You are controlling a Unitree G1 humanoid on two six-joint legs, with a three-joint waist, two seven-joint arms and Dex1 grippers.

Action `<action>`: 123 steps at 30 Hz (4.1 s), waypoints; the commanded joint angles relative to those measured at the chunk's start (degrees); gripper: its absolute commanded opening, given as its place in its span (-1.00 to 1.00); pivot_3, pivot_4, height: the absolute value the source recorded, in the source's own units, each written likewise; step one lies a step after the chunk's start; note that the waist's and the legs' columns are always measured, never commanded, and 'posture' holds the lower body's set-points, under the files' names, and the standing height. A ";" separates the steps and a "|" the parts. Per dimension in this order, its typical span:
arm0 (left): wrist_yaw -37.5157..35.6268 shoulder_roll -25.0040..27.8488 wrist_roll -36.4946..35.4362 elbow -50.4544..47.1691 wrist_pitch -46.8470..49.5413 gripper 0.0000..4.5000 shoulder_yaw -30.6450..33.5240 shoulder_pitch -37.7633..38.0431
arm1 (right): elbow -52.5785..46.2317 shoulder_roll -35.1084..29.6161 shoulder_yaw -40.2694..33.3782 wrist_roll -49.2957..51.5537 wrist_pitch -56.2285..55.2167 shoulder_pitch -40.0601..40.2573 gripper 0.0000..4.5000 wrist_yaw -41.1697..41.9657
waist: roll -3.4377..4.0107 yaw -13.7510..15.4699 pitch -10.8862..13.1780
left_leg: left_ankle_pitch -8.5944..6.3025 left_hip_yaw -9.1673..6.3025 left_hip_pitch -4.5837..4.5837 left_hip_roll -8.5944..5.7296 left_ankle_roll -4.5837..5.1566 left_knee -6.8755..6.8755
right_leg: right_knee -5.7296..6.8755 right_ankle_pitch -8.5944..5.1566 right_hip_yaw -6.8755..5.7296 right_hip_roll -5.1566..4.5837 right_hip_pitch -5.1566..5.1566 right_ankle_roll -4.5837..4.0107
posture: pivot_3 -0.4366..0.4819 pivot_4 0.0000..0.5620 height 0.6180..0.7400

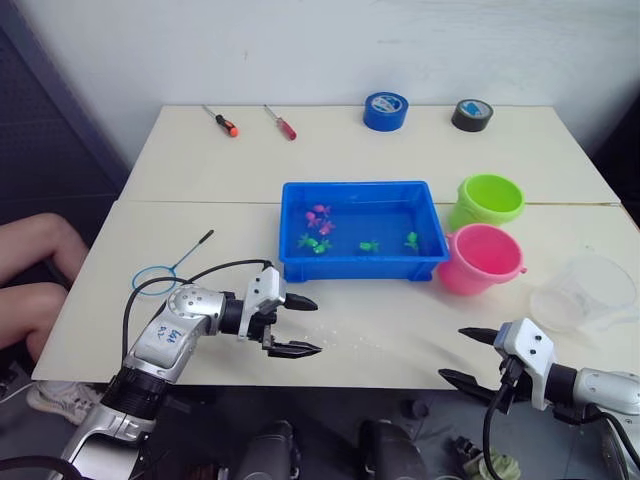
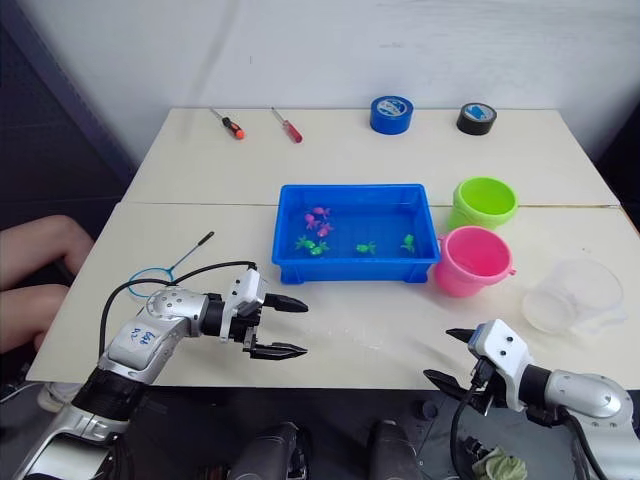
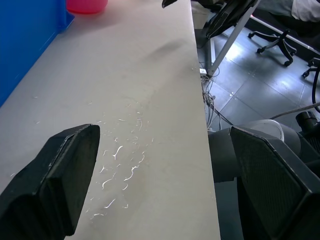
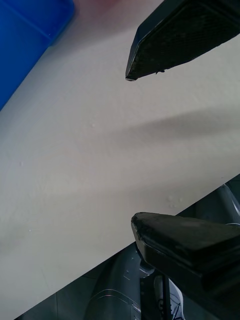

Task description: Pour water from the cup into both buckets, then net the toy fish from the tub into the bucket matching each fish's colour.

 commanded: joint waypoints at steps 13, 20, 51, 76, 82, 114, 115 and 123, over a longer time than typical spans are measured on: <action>-5.75 -0.08 -17.46 -12.24 17.56 1.00 4.98 -7.40 | -12.87 13.38 -27.67 17.76 15.59 13.77 0.98 -25.86 | 0.01 -0.14 -0.01 | -0.02 -0.21 -0.07 -0.06 -0.01 -0.07 | -0.07 0.00 -0.02 -0.14 0.06 0.00 | -0.05 -0.47 1.00; -4.75 -0.17 -21.33 -15.08 20.75 1.00 6.83 -10.84 | -5.61 12.84 -35.18 19.15 17.17 9.11 0.98 -38.07 | 0.04 -0.59 -0.03 | 0.04 -0.14 0.06 -0.09 -0.06 -0.43 | -0.14 -0.02 0.03 -0.11 0.04 -0.04 | -0.05 -0.47 1.00; 1.74 2.12 -20.45 -20.29 19.71 1.00 8.23 -7.63 | 32.51 -1.56 -24.30 10.00 2.27 -14.30 0.75 -44.81 | 0.05 -1.28 -0.02 | 0.36 0.04 0.02 -0.23 0.11 -0.72 | -0.53 -0.02 0.06 0.18 0.07 -0.04 | -0.05 -0.47 1.00; 2.43 3.92 -19.99 -21.12 18.76 1.00 8.73 -7.35 | 53.56 -5.57 -17.70 7.38 -11.00 -25.13 -0.39 -42.62 | 0.05 -1.42 -0.02 | 0.40 0.18 0.04 -0.19 0.09 -0.72 | -0.58 -0.02 0.03 0.26 0.06 -0.04 | -0.05 -0.47 1.00; 2.49 4.68 -20.12 -21.04 18.45 1.00 8.89 -7.38 | 57.17 -4.98 -18.41 9.96 -14.10 -26.24 -0.99 -39.36 | 0.04 -1.33 -0.02 | 0.41 0.18 0.03 -0.19 0.09 -0.71 | -0.58 -0.02 0.03 0.27 0.08 -0.03 | -0.05 -0.47 1.00; 7.14 -1.84 -16.86 -10.65 16.87 1.00 9.59 -12.93 | 19.67 -16.47 -2.79 -13.40 -6.59 -24.80 -0.99 -50.16 | 0.13 -1.28 0.02 | 0.42 0.31 0.00 -0.17 0.09 -0.71 | -0.41 -0.01 -0.12 0.32 -0.02 0.00 | -0.05 -0.47 1.00; 7.16 -1.96 -16.81 -10.64 16.84 1.00 9.68 -12.95 | 20.31 -17.14 -1.81 -14.87 -7.38 -25.31 -0.99 -50.22 | 0.13 -1.24 0.02 | 0.42 0.31 0.00 -0.17 0.09 -0.71 | -0.42 -0.01 -0.11 0.32 -0.02 0.00 | -0.05 -0.47 1.00; 8.03 -2.65 -16.23 -10.68 16.37 1.00 9.60 -13.06 | 25.52 -21.93 5.94 -26.05 -14.62 -29.90 -0.99 -51.39 | 0.13 -1.33 0.02 | 0.44 0.34 -0.02 -0.16 0.09 -0.70 | -0.42 0.00 -0.13 0.34 -0.03 0.00 | -0.05 -0.47 1.00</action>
